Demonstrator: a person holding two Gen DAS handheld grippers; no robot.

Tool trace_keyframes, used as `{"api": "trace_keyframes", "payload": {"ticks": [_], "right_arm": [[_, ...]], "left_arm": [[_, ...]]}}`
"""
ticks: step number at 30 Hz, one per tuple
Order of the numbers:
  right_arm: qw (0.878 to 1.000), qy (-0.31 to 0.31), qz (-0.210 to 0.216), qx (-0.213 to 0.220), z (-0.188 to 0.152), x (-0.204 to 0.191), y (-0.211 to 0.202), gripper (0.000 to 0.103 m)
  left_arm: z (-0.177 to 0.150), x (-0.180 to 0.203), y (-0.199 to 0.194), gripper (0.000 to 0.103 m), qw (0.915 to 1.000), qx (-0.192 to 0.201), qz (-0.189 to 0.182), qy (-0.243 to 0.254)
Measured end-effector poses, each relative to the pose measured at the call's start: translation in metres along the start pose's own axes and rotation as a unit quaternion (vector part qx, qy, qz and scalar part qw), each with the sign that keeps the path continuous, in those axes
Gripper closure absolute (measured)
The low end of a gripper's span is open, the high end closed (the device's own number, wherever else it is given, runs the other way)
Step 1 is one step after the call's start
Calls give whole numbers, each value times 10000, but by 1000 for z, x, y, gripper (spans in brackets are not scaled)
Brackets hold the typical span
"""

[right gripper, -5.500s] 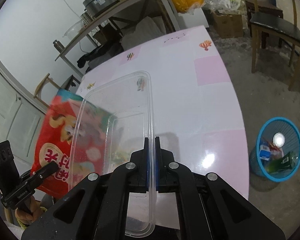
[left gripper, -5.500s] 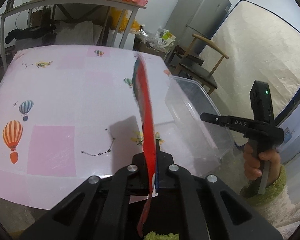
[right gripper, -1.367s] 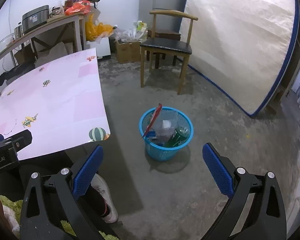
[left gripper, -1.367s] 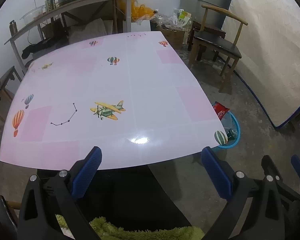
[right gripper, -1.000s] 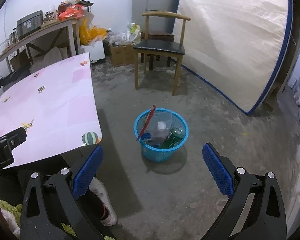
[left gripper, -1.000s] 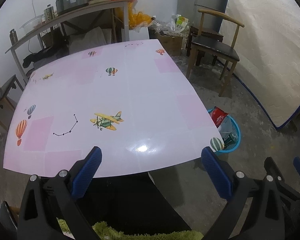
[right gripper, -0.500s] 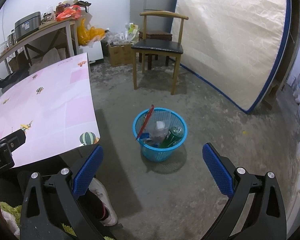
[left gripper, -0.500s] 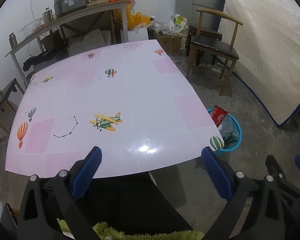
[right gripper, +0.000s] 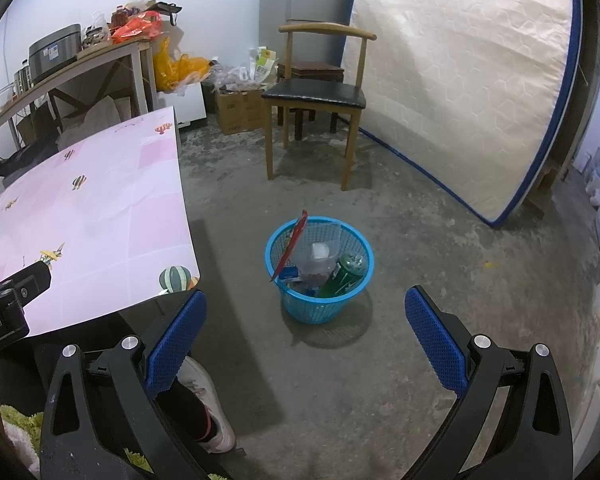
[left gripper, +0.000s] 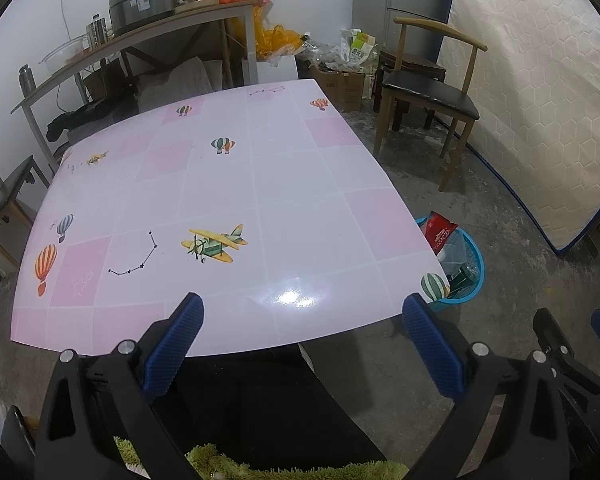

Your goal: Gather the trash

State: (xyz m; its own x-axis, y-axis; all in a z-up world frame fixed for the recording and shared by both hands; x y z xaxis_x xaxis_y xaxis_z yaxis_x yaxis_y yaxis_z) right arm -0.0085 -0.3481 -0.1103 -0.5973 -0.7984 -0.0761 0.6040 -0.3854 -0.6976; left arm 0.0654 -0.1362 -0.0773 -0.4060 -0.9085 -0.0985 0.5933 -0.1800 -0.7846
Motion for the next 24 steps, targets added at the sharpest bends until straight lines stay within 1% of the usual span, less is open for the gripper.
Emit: {"api": "trace_keyframes", "payload": {"ticks": [24], "right_arm": [[10000,-7,1,33,3,1,2,8]], "left_arm": [[-1,0,0,5,10000,-16,11,4]]}}
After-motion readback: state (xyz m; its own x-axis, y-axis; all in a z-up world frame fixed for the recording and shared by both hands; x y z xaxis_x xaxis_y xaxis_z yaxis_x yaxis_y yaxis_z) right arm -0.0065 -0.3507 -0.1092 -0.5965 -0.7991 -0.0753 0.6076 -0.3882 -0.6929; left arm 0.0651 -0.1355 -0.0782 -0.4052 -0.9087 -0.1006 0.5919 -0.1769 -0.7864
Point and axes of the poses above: each gripper's, at about its wrist camera, not at the fingertips, and y roughly the way its jaws point, x to its right, z to its top, the point moved 9 cm from there along y, roughly the way its jaws point, and after that the axes turned 9 degrees about y, right-handed, at the moved point
